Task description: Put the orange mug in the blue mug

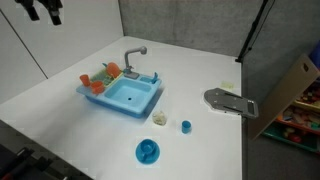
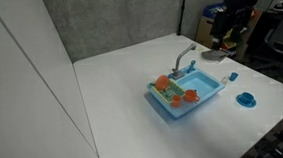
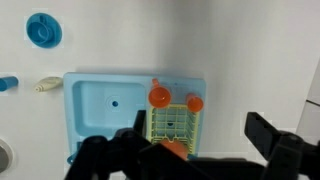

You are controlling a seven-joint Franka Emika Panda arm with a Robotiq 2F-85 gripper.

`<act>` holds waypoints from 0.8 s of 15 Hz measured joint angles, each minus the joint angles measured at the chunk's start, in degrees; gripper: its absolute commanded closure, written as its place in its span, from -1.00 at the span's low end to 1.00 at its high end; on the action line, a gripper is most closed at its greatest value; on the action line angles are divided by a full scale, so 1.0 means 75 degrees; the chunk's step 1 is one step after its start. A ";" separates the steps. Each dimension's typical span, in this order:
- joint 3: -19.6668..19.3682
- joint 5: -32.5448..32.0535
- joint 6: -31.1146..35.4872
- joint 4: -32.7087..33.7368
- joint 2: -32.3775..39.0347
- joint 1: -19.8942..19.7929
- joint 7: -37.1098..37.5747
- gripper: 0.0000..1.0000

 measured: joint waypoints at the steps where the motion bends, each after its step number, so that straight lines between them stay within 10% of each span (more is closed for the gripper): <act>1: -0.0014 -0.0087 0.0169 -0.0100 0.0046 -0.0055 0.0022 -1.00; 12: -0.0350 -0.0801 0.1126 -0.0558 0.1312 -0.0297 0.0578 -1.00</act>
